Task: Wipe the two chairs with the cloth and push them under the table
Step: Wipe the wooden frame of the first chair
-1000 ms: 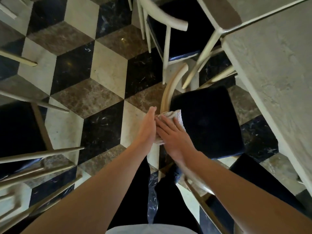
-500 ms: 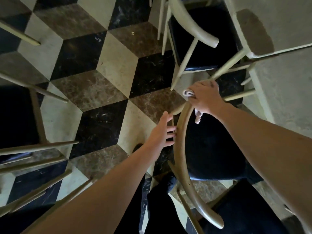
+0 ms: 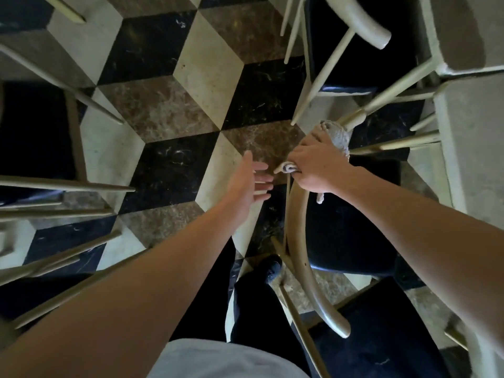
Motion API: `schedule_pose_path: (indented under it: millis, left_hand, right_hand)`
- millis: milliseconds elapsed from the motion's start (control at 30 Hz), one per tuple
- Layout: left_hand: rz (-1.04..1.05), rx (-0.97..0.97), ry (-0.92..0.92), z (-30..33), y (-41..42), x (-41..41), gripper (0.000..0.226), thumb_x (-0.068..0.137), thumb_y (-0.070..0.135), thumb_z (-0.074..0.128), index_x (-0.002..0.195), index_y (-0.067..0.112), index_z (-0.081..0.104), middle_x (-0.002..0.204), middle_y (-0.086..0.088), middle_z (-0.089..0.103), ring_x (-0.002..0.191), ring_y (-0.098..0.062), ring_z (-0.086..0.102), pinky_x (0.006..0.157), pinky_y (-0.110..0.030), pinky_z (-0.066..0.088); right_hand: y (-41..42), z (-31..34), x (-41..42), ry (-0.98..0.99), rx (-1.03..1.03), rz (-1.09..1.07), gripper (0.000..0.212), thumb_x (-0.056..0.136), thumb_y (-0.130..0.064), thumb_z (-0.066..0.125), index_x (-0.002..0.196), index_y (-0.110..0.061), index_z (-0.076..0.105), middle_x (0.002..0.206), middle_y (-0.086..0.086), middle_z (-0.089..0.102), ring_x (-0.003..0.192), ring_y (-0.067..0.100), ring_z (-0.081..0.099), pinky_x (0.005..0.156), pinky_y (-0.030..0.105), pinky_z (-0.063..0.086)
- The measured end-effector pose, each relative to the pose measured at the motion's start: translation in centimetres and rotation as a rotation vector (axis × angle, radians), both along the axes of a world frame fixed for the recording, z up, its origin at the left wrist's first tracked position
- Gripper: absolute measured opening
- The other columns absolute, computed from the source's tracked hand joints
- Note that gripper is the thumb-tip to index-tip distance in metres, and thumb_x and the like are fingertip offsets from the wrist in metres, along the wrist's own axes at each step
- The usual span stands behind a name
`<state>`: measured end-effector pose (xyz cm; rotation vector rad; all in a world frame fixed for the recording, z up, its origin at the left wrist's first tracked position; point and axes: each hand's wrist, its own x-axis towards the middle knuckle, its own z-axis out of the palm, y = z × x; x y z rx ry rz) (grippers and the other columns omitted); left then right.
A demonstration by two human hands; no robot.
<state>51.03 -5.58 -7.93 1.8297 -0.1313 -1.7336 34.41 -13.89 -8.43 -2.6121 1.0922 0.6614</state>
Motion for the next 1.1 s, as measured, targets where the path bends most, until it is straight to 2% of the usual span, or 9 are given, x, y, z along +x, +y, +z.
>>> schedule_pose_path:
  millis: [133,367,533,667,767,833,967,1033,1100]
  left_hand:
    - [0.040,0.012,-0.025,-0.4,1.9,0.7,0.053,0.101,0.053,0.036,0.097,0.014,0.072,0.081,-0.007,0.077,0.084,-0.027,0.072,0.078,-0.040,0.058]
    - [0.001,-0.048,-0.042,0.7,4.5,-1.1,0.032,0.099,0.026,0.043,0.108,0.011,0.069,0.094,-0.008,0.068,0.082,-0.023,0.067,0.070,-0.035,0.054]
    - [-0.165,-0.110,-0.032,1.6,7.1,-3.5,0.022,0.097,0.039,0.046,0.101,0.029,0.066,0.096,0.009,0.066,0.083,-0.010,0.066,0.057,-0.025,0.050]
    - [-0.266,-0.144,-0.140,2.3,8.9,-5.7,0.019,0.092,0.051,0.039,0.085,0.040,0.053,0.094,0.012,0.057,0.090,-0.013,0.061,0.069,-0.033,0.048]
    - [-0.300,-0.149,-0.100,2.7,9.6,-6.9,0.019,0.093,0.052,0.038,0.104,0.043,0.052,0.106,0.010,0.054,0.100,-0.015,0.058,0.069,-0.035,0.047]
    - [-0.311,-0.123,-0.086,2.8,9.5,-7.4,0.031,0.097,0.049,0.039,0.123,0.036,0.051,0.112,0.006,0.056,0.102,-0.016,0.057,0.067,-0.033,0.046]
    - [-0.285,-0.081,-0.090,2.7,9.1,-7.5,0.020,0.101,0.040,0.041,0.115,0.032,0.052,0.109,0.003,0.060,0.097,-0.015,0.059,0.065,-0.031,0.046]
    - [-0.262,-0.076,-0.073,2.4,9.0,-7.0,0.021,0.101,0.040,0.042,0.115,0.032,0.054,0.109,0.004,0.061,0.097,-0.015,0.060,0.072,-0.035,0.049]
    - [-0.263,-0.069,-0.051,2.0,9.0,-6.5,0.041,0.101,0.043,0.040,0.137,0.026,0.047,0.114,0.004,0.062,0.106,-0.020,0.062,0.091,-0.044,0.050]
  right_hand:
    - [4.9,0.9,1.4,0.063,0.006,0.227,0.020,0.088,-0.042,0.047,0.087,-0.031,0.063,0.096,-0.014,0.067,0.105,0.018,0.054,0.108,0.044,0.030]
    - [14.7,1.0,0.9,0.138,0.023,0.505,0.032,0.092,-0.032,0.048,0.114,-0.020,0.068,0.115,-0.003,0.066,0.117,0.024,0.051,0.119,0.046,0.017]
    - [20.4,0.2,-1.4,0.142,-0.007,0.573,0.027,0.092,-0.025,0.048,0.107,-0.015,0.068,0.110,0.001,0.066,0.113,0.027,0.054,0.121,0.049,0.016]
    - [25.2,-0.2,-5.1,0.152,0.011,0.635,0.025,0.095,-0.023,0.047,0.104,-0.023,0.070,0.113,-0.008,0.068,0.124,0.022,0.054,0.123,0.045,0.015]
    - [28.2,-0.7,-8.9,0.062,0.030,0.632,0.018,0.087,-0.029,0.061,0.100,-0.030,0.074,0.113,-0.014,0.071,0.128,0.018,0.056,0.122,0.040,0.026]
    - [29.7,-1.6,-11.4,0.023,0.066,0.630,0.021,0.085,-0.026,0.065,0.105,-0.025,0.072,0.120,-0.010,0.069,0.132,0.022,0.051,0.125,0.042,0.017]
    - [30.9,-2.3,-14.6,-0.045,0.120,0.642,0.023,0.083,-0.024,0.066,0.106,-0.020,0.072,0.121,-0.006,0.067,0.133,0.025,0.041,0.125,0.041,0.002]
    - [31.0,-2.3,-15.3,-0.052,0.161,0.644,0.023,0.084,-0.023,0.068,0.106,-0.020,0.072,0.120,-0.006,0.066,0.134,0.023,0.039,0.125,0.040,0.002]
    - [30.7,-2.4,-15.3,-0.073,0.186,0.648,0.022,0.084,-0.024,0.069,0.105,-0.021,0.073,0.119,-0.008,0.066,0.134,0.020,0.038,0.125,0.039,0.001]
